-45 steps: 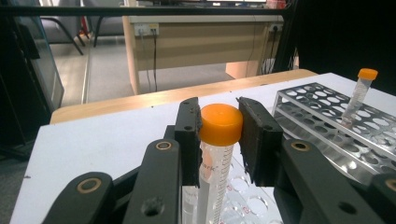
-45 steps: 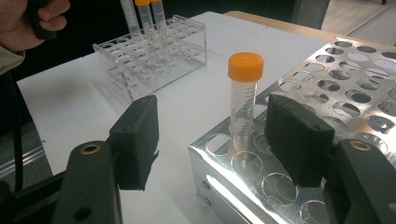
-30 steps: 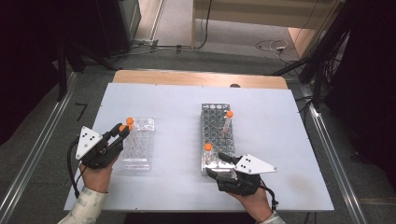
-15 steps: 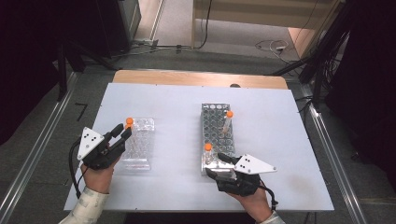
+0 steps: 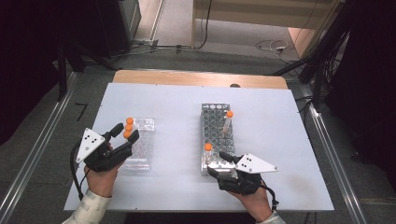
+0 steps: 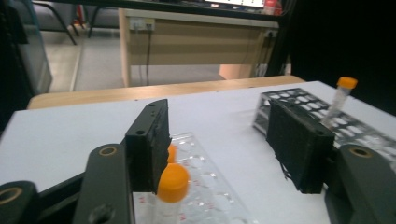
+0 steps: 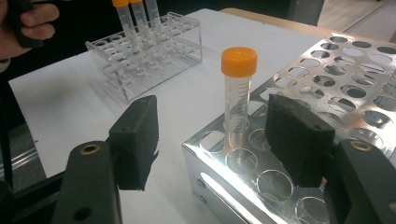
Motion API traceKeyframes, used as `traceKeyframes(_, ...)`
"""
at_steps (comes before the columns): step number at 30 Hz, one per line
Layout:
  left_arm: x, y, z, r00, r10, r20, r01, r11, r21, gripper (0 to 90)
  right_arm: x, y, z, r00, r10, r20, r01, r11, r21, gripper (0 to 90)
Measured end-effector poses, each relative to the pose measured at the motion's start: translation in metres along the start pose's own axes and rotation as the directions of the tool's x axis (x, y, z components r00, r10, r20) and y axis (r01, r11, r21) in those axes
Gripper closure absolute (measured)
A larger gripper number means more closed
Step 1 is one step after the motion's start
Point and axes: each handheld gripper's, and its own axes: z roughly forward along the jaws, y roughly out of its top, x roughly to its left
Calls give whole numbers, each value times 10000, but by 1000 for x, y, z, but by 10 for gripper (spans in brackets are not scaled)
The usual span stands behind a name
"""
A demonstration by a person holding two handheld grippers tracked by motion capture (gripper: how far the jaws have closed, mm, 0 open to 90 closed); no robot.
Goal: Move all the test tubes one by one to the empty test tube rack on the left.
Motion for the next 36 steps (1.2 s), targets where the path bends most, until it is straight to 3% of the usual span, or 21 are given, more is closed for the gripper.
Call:
traceKeyframes(6,-20,-2,1,9972,218,714,-225,9997,100,339,-7,1,-1,9991,84,408,-79,9999,-126,340)
traceKeyframes(9,-29,-5,4,9909,311,1311,-364,9986,383,315,-15,2,-2,9970,174,754,-158,9996,-225,341)
traceKeyframes(14,-40,-13,9,9827,462,1793,-593,9959,683,297,-30,6,4,9889,430,1424,-387,9987,-328,350)
traceKeyframes(19,-46,-19,10,9786,536,1987,-711,9941,821,297,-47,13,14,9763,650,2062,-574,9974,-426,371)
traceKeyframes(25,-49,-22,9,9772,650,2021,-822,9936,777,297,-73,24,32,9513,1080,2888,-976,9940,-503,393)
traceKeyframes(31,-47,-22,7,9788,581,1963,-735,9947,724,297,-94,30,50,9286,1447,3416,-1357,9895,-504,425)
traceKeyframes(36,-46,-23,7,9791,573,1954,-728,9947,731,297,-104,29,59,9243,1569,3480,-1561,9873,-305,485)
